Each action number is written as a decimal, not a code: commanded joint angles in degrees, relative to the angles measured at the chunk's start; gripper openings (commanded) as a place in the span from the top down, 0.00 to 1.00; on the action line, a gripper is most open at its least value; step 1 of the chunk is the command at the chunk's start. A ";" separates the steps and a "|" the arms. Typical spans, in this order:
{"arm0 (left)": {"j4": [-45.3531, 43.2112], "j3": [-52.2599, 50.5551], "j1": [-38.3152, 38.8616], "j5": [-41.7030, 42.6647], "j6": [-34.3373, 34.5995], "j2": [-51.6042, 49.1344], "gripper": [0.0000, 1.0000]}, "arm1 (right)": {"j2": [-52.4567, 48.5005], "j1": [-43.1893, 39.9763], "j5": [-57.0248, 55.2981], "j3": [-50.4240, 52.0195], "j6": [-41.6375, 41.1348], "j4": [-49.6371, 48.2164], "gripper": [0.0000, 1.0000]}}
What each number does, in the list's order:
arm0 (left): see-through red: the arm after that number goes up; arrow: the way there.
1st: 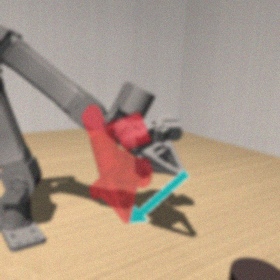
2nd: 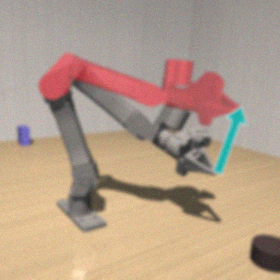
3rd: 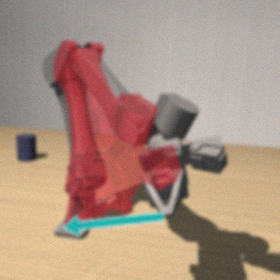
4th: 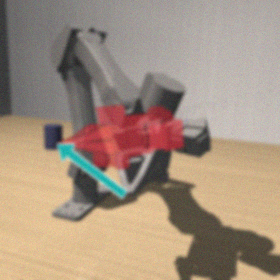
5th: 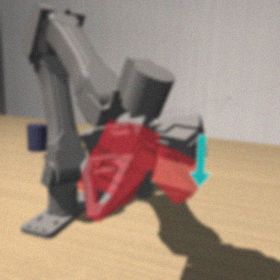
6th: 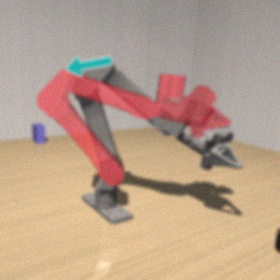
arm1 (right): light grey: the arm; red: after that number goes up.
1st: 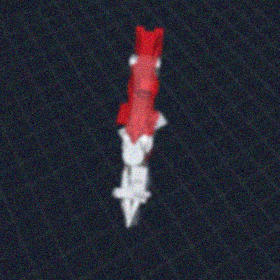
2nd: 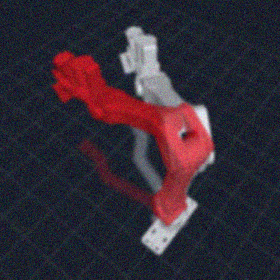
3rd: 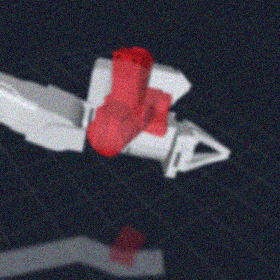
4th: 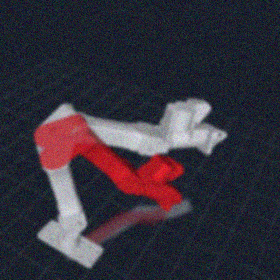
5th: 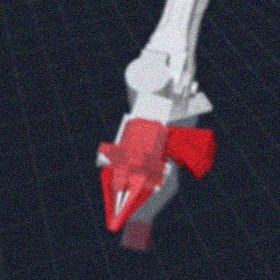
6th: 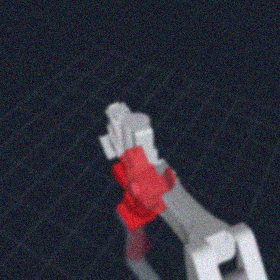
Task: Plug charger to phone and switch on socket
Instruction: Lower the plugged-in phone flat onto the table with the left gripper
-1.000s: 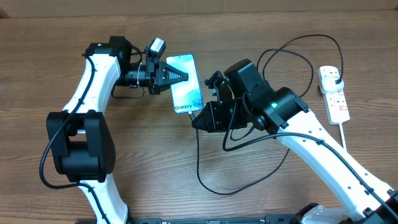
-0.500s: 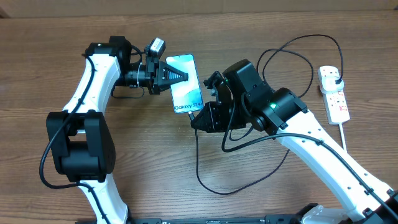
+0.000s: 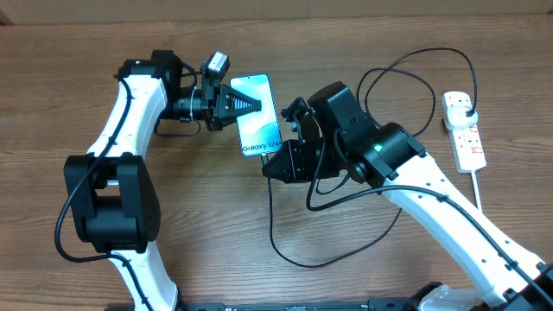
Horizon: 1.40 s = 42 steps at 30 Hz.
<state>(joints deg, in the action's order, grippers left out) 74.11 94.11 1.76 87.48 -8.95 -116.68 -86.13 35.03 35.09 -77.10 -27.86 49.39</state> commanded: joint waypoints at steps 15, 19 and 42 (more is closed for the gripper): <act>0.90 0.66 1.49 2.10 0.39 1.64 0.96 | -0.92 -4.26 -1.95 0.00 -0.68 -7.28 0.96; 0.81 0.66 2.25 1.95 0.37 1.64 0.96 | -0.92 -4.48 -1.99 0.00 -0.63 -7.80 0.96; -2.71 0.33 2.56 -42.01 0.39 -0.48 0.96 | -0.92 -4.79 -14.93 0.00 5.62 8.81 0.37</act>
<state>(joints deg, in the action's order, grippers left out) 71.46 94.19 3.68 51.24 -8.95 -116.68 -86.74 30.41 23.99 -76.16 -23.03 58.17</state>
